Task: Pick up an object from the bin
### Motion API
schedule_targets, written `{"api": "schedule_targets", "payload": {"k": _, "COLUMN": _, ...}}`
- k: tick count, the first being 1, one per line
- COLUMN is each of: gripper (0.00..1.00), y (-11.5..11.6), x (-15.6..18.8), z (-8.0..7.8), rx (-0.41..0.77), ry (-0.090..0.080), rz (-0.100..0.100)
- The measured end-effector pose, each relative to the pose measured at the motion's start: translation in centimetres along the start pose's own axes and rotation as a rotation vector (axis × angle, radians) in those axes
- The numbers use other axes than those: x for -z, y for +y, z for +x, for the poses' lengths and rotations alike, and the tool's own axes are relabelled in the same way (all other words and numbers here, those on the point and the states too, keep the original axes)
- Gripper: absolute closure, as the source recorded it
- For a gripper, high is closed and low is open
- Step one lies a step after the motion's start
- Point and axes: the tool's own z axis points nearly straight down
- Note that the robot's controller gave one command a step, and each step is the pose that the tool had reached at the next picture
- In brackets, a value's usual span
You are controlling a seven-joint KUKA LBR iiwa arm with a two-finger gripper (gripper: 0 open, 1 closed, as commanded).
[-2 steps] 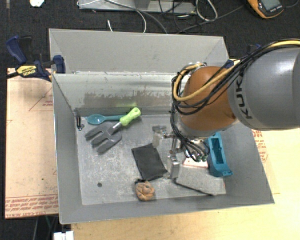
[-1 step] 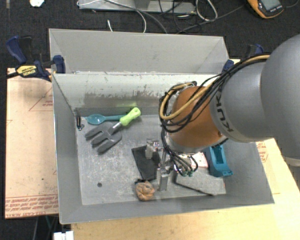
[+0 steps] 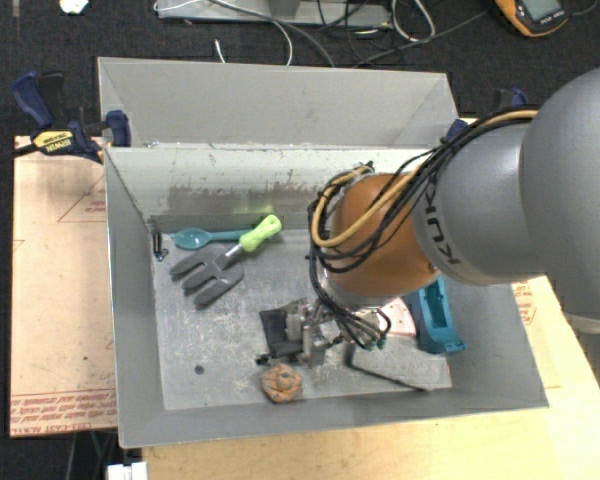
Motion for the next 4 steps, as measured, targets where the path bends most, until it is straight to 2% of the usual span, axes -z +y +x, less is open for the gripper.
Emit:
{"api": "schedule_targets", "payload": {"k": 1, "gripper": 1.00, "y": 0.0, "x": 0.0, "z": 0.0, "rx": 0.000, "ry": 0.000, "rz": 0.000}}
{"api": "schedule_targets", "payload": {"k": 2, "gripper": 1.00, "y": 0.4, "x": 5.2, "z": 0.6, "rx": 0.070, "ry": 0.007, "rz": -0.001}}
{"api": "schedule_targets", "payload": {"k": 3, "gripper": 1.00, "y": 0.0, "x": 12.8, "z": 0.6, "rx": 0.285, "ry": 0.008, "rz": -0.003}}
{"api": "schedule_targets", "payload": {"k": 4, "gripper": 1.00, "y": -1.0, "x": 9.6, "z": -1.4, "rx": 0.342, "ry": -0.005, "rz": 0.000}}
